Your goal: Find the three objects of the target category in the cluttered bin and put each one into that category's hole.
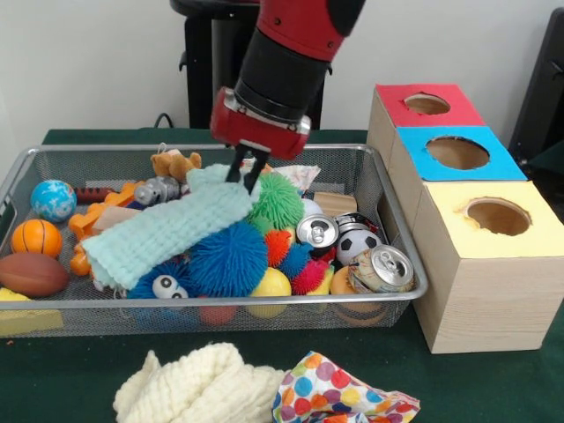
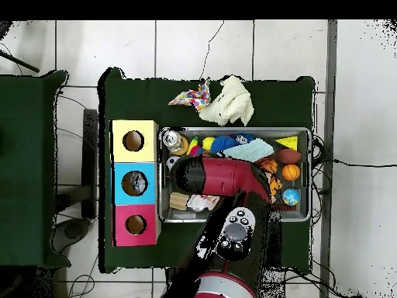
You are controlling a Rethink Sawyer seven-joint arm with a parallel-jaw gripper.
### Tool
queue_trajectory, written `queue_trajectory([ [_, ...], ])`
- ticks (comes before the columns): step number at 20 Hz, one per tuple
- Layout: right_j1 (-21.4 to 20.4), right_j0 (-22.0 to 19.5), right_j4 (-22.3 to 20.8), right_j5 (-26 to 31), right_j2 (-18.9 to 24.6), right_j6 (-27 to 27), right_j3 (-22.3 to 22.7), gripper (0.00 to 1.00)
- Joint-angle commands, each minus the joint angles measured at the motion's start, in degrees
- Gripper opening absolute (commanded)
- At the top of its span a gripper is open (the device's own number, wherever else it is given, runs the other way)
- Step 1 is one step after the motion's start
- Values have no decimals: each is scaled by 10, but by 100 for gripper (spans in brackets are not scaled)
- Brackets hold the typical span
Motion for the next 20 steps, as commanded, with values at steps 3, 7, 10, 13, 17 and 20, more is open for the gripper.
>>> queue_trajectory([
  [3, 55, 39, 56, 16, 44, 147, -68, 0],
  [7, 62, 63, 73, 47, 9, 168, -81, 0],
  [10, 70, 81, 83, 62, -11, 172, -93, 0],
  [13, 81, 95, 95, 74, -25, 173, -107, 0],
  [17, 89, 109, 114, 67, -36, 179, -106, 0],
  [20, 96, 119, 128, 63, -44, 182, -108, 0],
])
